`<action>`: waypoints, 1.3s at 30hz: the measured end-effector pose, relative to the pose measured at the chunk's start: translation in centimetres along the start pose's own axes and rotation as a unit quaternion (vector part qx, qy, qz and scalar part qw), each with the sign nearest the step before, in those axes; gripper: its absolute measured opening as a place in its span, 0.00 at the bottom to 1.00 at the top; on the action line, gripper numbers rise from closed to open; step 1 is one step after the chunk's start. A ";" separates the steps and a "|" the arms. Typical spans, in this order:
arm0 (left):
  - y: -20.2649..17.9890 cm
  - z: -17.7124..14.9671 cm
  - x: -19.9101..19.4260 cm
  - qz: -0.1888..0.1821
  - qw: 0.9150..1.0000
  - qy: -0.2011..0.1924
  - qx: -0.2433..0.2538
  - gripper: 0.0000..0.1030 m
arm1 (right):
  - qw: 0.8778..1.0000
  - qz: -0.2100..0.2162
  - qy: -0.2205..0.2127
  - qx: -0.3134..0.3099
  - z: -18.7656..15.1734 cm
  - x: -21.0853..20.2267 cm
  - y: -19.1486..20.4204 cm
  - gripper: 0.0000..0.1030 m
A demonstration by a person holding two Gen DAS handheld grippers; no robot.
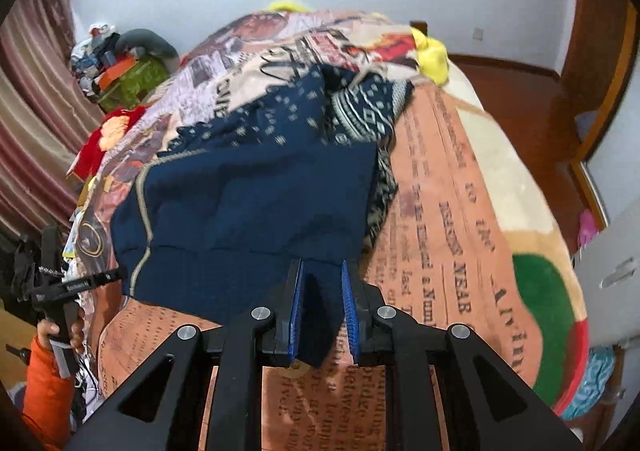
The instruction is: Fold large clothes
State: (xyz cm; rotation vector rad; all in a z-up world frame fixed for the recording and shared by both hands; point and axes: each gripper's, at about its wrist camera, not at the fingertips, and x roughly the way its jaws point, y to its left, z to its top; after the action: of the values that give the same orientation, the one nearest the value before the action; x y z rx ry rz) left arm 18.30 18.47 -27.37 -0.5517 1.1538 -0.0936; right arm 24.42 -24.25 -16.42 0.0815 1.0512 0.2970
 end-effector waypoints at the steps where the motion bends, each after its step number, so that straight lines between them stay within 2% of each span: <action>1: 0.3 0.1 0.1 -0.009 1.000 0.000 -0.011 0.66 | 1.000 0.002 0.002 0.007 -0.1 0.3 -0.2 0.15; 4: 0.8 0.1 0.2 -0.023 0.999 -0.002 -0.033 0.66 | 1.000 0.010 0.009 0.023 -0.2 0.9 -0.7 0.15; 8: 0.3 0.1 0.1 -0.016 1.000 -0.006 -0.023 0.67 | 0.999 0.012 0.008 0.030 -0.3 1.6 -0.9 0.16; 11: 0.2 0.3 0.1 -0.019 1.000 -0.007 -0.023 0.67 | 0.999 0.021 0.004 0.027 -0.3 2.1 -1.0 0.25; 14: 0.1 0.5 0.1 -0.021 0.999 -0.009 -0.023 0.67 | 0.999 0.039 0.004 0.031 -0.2 2.7 -1.2 0.45; 15: -0.1 0.6 0.2 -0.020 1.000 -0.011 -0.018 0.65 | 0.998 0.055 0.007 0.033 -0.1 3.0 -1.2 0.57; 16: -0.5 0.5 0.0 -0.021 1.000 -0.013 -0.011 0.58 | 0.997 0.068 0.011 0.031 0.0 3.2 -1.0 0.66; 17: -0.8 0.6 0.1 -0.022 1.000 -0.014 -0.005 0.54 | 0.997 0.067 0.011 0.024 0.0 3.3 -0.5 0.67; 19: -1.5 0.7 -0.2 -0.026 0.999 -0.016 0.010 0.34 | 0.999 0.045 0.010 -0.002 0.2 3.6 0.5 0.67; 20: -1.9 0.7 -0.4 -0.025 0.999 -0.018 0.017 0.29 | 0.999 0.039 0.005 -0.013 0.1 3.7 0.9 0.67; 21: -2.5 0.7 -0.5 -0.021 0.999 -0.020 0.028 0.18 | 0.999 0.040 0.003 -0.015 0.2 3.8 1.0 0.66; 22: -3.1 0.7 -0.7 -0.009 0.999 -0.024 0.042 0.09 | 0.999 0.042 0.002 -0.013 0.2 3.9 1.0 0.59; 23: -3.5 0.7 -0.9 -0.004 0.998 -0.027 0.051 0.09 | 0.999 0.047 0.000 -0.007 0.3 3.9 0.9 0.53; 25: -4.7 1.0 -1.5 -0.013 0.997 -0.036 0.064 0.08 | 0.998 0.056 -0.004 0.001 0.4 3.8 0.6 0.28; 28: -6.8 1.5 -3.5 -0.033 0.993 -0.064 0.091 0.07 | 0.997 0.079 -0.007 -0.002 0.5 3.5 0.6 0.16; 31: -8.9 2.7 -5.8 -0.047 0.988 -0.097 0.115 0.07 | 0.996 0.078 -0.028 -0.030 0.5 2.6 1.6 0.14; 35: -11.1 5.0 -8.9 -0.078 0.979 -0.133 0.132 0.07 | 0.992 0.106 -0.067 -0.030 2.0 0.8 2.0 0.13; 39: -11.9 7.9 -11.1 -0.114 0.973 -0.166 0.117 0.07 | 0.988 0.108 -0.104 -0.029 4.6 -0.6 1.9 0.13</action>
State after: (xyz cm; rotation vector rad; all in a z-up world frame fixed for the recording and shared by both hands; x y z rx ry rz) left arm 23.13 14.91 -10.33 -0.4663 0.7386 -0.3200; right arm 27.74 -22.21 -13.25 0.1713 0.8264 0.5039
